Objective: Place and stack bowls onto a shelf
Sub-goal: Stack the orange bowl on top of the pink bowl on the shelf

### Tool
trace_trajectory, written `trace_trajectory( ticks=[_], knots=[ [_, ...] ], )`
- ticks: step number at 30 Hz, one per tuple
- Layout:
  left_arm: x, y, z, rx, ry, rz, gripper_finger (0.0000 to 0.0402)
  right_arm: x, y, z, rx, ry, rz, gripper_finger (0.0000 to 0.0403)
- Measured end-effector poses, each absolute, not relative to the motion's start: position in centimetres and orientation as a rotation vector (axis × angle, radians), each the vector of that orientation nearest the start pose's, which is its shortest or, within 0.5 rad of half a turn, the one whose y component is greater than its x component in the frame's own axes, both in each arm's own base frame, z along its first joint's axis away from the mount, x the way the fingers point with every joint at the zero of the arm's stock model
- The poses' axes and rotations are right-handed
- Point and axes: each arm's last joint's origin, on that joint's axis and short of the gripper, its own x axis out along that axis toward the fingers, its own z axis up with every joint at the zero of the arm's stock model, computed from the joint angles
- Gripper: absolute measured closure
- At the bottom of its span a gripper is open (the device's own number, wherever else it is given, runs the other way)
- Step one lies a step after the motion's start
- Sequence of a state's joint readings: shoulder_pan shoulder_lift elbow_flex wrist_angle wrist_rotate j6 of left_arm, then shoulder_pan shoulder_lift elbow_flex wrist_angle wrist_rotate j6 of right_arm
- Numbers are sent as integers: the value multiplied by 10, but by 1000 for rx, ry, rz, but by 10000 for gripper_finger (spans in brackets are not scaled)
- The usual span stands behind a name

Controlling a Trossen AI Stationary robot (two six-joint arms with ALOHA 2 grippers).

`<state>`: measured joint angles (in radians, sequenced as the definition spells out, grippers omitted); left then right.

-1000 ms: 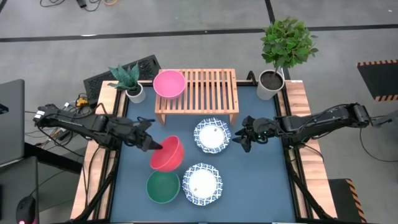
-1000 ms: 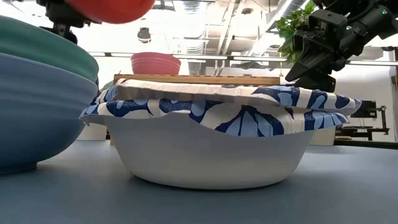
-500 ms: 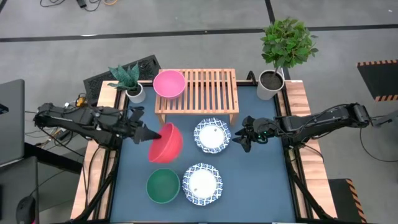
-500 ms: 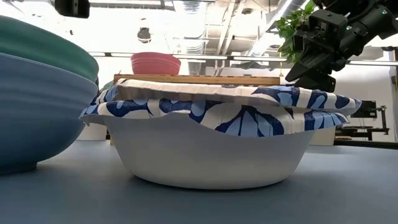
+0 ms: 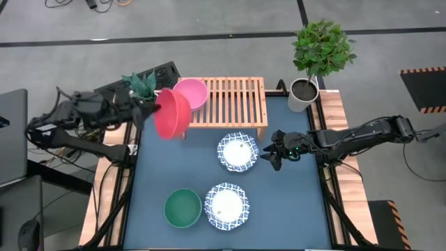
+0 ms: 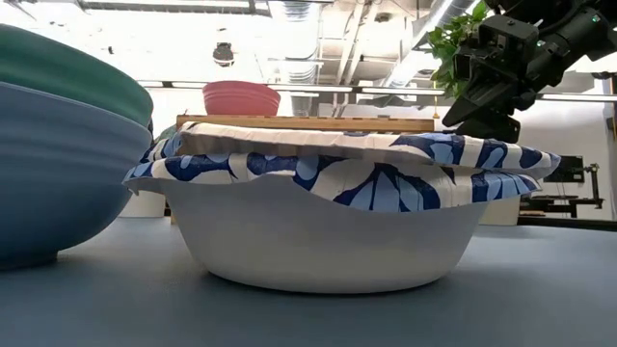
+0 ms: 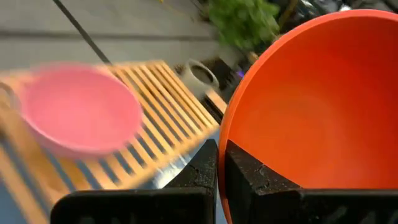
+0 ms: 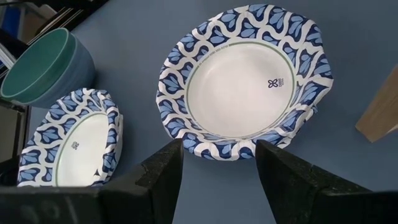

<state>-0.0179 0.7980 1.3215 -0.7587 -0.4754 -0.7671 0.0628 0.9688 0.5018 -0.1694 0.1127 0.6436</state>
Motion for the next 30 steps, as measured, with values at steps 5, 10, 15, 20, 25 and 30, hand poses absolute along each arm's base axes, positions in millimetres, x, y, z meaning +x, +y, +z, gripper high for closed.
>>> trace_trajectory(
  ticks=[5,10,15,20,25,30],
  knots=[
    [110,23,464,-577,18,632,401,194,9,207,565,594,-252,177],
    [118,37,475,-494,77,732,401,194,9,207,565,594,-252,177],
    [127,53,483,-492,168,766,401,194,9,207,553,595,-248,177],
    [135,76,487,-493,256,803,401,194,9,207,545,596,-245,177],
    [137,102,488,-512,325,827,401,194,9,207,542,596,-245,177],
    [142,132,478,-558,387,818,401,194,9,207,542,596,-245,177]
  ],
)
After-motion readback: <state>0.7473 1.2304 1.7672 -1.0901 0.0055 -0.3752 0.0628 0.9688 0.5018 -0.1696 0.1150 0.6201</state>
